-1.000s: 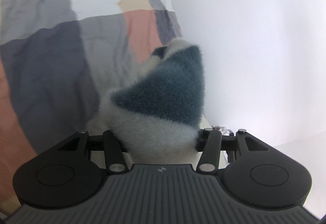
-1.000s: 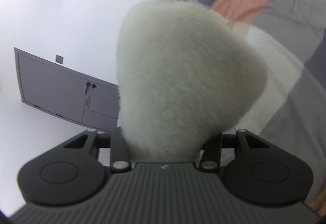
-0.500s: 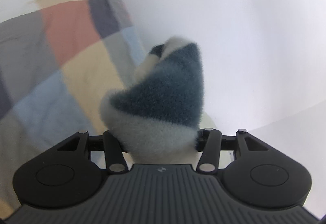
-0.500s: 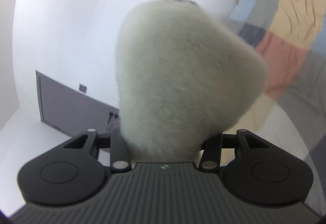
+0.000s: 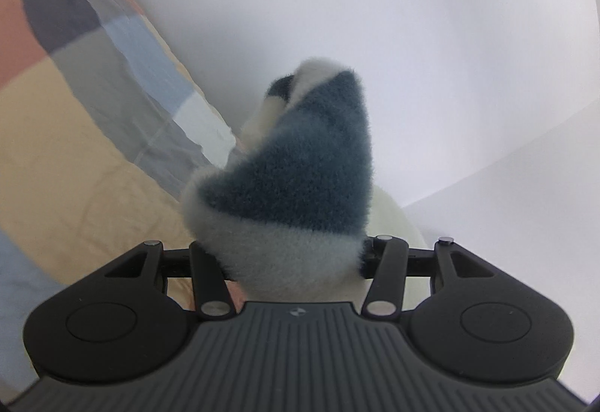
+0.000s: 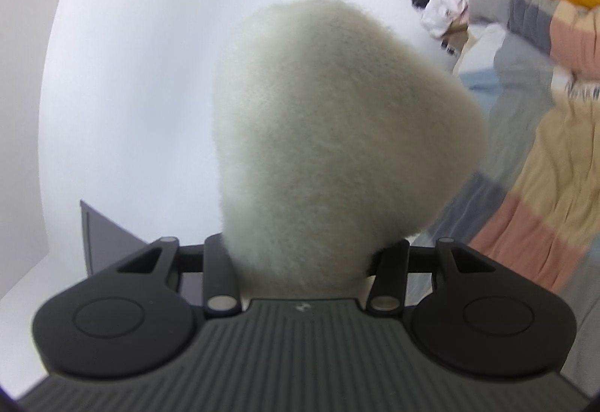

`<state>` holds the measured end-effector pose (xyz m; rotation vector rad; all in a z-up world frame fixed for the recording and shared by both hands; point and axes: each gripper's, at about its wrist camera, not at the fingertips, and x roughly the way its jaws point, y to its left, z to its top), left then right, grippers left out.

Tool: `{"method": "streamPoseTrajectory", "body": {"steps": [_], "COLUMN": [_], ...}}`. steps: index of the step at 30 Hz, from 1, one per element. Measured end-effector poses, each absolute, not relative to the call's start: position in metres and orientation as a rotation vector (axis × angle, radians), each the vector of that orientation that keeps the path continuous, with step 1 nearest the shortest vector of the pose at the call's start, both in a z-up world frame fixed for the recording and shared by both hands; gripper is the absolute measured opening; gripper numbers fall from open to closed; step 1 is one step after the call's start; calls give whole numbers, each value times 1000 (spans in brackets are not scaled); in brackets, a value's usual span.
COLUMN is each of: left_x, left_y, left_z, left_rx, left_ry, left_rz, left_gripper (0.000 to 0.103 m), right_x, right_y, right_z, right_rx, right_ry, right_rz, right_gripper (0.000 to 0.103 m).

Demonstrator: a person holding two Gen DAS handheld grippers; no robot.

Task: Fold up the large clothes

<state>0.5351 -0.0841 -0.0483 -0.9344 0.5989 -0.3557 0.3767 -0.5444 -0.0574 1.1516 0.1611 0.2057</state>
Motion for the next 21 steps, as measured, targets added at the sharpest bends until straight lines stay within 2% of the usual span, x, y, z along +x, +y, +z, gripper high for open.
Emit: {"method": "streamPoseTrajectory", "body": {"steps": [4,11,21], "left_x": [578,625,641], "left_y": [-114,-131,-116], "left_z": [-73,-144,-238], "left_rx": [-807,-775,-792], "left_ry": [622,752,862], "left_rz": [-400,-364,-312], "left_gripper": [56,56,56], "right_x": [399,441,461], "right_y": [-570,-593,-582], "right_z": [-82,-165,-246], "right_rx": [1168,1227,1207], "right_ry": [165,257,377], "right_rz": [156,82,49], "right_gripper": [49,49,49]}}
